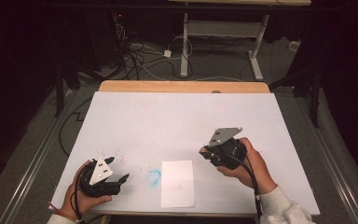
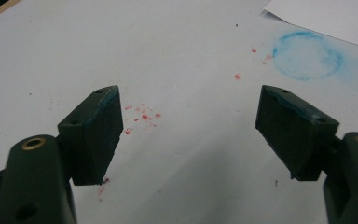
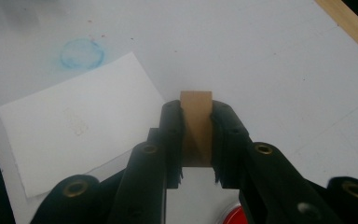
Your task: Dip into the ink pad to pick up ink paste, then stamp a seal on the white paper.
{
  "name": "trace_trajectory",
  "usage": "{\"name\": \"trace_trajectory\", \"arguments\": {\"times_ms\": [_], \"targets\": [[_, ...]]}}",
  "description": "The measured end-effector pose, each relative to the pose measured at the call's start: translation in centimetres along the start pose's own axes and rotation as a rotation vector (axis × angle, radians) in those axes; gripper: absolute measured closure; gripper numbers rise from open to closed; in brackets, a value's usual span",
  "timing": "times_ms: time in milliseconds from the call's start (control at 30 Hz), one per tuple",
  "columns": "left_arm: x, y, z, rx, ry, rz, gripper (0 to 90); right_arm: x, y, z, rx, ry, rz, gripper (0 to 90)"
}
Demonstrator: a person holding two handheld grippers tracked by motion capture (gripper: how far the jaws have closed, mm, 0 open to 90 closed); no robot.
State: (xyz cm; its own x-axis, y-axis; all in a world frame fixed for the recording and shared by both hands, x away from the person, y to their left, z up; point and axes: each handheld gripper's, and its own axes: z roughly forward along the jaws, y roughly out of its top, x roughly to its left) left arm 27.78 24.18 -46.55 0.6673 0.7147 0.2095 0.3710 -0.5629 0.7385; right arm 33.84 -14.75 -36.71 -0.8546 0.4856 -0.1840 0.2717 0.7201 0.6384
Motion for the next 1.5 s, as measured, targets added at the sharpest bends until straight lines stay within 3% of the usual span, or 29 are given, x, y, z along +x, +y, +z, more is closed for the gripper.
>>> {"name": "trace_trajectory", "arguments": {"times_ms": [167, 333, 433, 467, 667, 733, 1000, 1500], "targets": [[0.0, -0.2, -0.1, 0.002, 0.009, 0.016, 22.8, 0.4, 0.5, 0.4, 0.003, 0.012, -0.021, 76.3], [-0.1, -0.2, -0.3, 0.005, 0.008, 0.000, 22.7, 0.9, 1.0, 0.8, 0.002, 0.026, -0.035, 76.3], [-0.1, -0.4, -0.3, 0.011, 0.012, 0.016, 22.7, 1.1, 1.3, 1.0, -0.001, 0.035, -0.044, 76.3], [-0.2, -0.5, -0.3, 0.020, 0.008, 0.001, 22.6, 1.2, 1.4, 1.1, -0.001, 0.040, -0.049, 76.3], [-0.2, -0.6, -0.8, 0.017, 0.023, -0.006, 22.5, 1.9, 2.0, 1.9, 0.003, 0.067, -0.077, 76.3], [-0.3, -0.4, -0.8, 0.011, 0.029, 0.017, 22.6, 2.4, 2.1, 2.5, 0.019, 0.074, -0.089, 76.3], [-0.4, -0.5, -0.7, 0.025, 0.020, 0.006, 22.4, 4.0, 2.5, 3.9, 0.053, 0.118, -0.140, 76.3], [-0.4, -0.1, -0.3, 0.015, 0.014, 0.028, 22.4, 6.2, 1.9, 6.7, 0.147, 0.153, -0.178, 76.3]]}}
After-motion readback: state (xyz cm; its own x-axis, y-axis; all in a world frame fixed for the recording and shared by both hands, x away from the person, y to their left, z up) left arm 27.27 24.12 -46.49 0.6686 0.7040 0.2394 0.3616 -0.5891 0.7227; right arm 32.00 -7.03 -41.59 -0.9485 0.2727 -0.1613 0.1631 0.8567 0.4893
